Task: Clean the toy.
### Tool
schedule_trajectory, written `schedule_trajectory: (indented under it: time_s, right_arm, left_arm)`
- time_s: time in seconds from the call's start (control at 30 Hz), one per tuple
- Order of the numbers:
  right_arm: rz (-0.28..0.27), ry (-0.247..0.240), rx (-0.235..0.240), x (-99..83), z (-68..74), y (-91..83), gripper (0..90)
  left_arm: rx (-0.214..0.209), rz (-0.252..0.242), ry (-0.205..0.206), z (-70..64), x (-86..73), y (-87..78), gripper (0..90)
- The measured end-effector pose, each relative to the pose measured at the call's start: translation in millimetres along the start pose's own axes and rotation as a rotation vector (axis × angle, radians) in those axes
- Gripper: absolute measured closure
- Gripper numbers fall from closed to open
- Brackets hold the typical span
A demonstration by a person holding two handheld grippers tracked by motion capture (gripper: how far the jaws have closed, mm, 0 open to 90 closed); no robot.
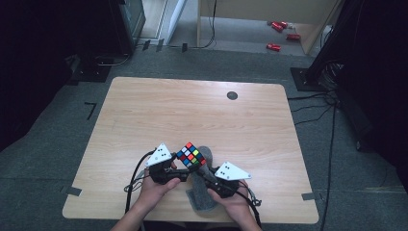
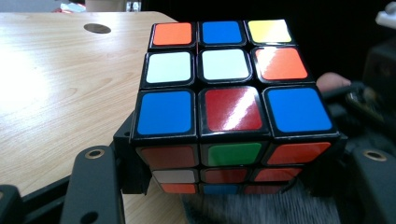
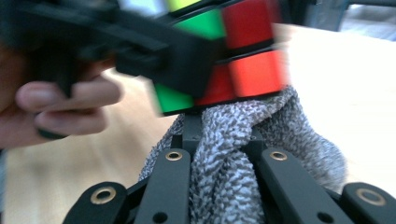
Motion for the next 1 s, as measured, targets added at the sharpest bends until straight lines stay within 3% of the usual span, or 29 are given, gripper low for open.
schedule_trajectory:
  time_s: [0.1,0.33,0.43,0.57,0.63,0.77,0.83,0.9,1.0]
  right_arm:
    - [-0.007,0.029,-0.008,-0.5,-6.7,-2.9,79.8]
    - [0.044,-0.034,0.058,-7.1,20.5,11.2,79.5]
    - [0.032,-0.031,0.034,-2.3,12.8,5.5,79.5]
    - [-0.011,0.031,0.0,1.6,-4.1,-3.0,79.6]
    - [0.004,0.027,0.014,-2.3,1.0,1.1,79.6]
    - [0.046,-0.026,0.067,-9.0,22.4,12.6,79.4]
    - [0.048,-0.046,0.071,-7.8,24.9,12.3,79.3]
    - [0.035,-0.05,0.052,-3.2,18.0,6.4,79.4]
    - [-0.02,0.007,-0.006,8.3,-5.2,-9.7,79.4]
  left_arm:
    - [-0.004,0.006,-0.005,-0.4,-0.9,1.5,34.3]
    - [-0.009,0.005,-0.005,-1.2,-0.5,1.6,34.3]
    - [-0.011,-0.007,-0.007,-0.9,1.2,-0.4,34.3]
    - [-0.014,0.0,-0.002,-3.4,1.0,1.5,34.3]
    - [-0.017,0.007,-0.001,-4.5,-0.2,3.5,34.3]
    - [-0.014,0.01,0.0,-3.8,-0.6,3.3,34.3]
    - [-0.01,0.002,-0.004,-1.4,0.4,1.2,34.3]
    - [-0.003,-0.01,-0.009,1.8,2.6,-1.9,34.3]
    - [0.01,-0.022,-0.015,6.9,5.3,-7.1,34.3]
Point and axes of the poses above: each handheld gripper's, and its own axes: y roughly forward along the jaws, x roughly out of its top, z roughly to its left, the point moved 7 cm from there along y, roughly forward along the jaws, and after that the axes turned 5 degrees about z, right-handed, at the moved point
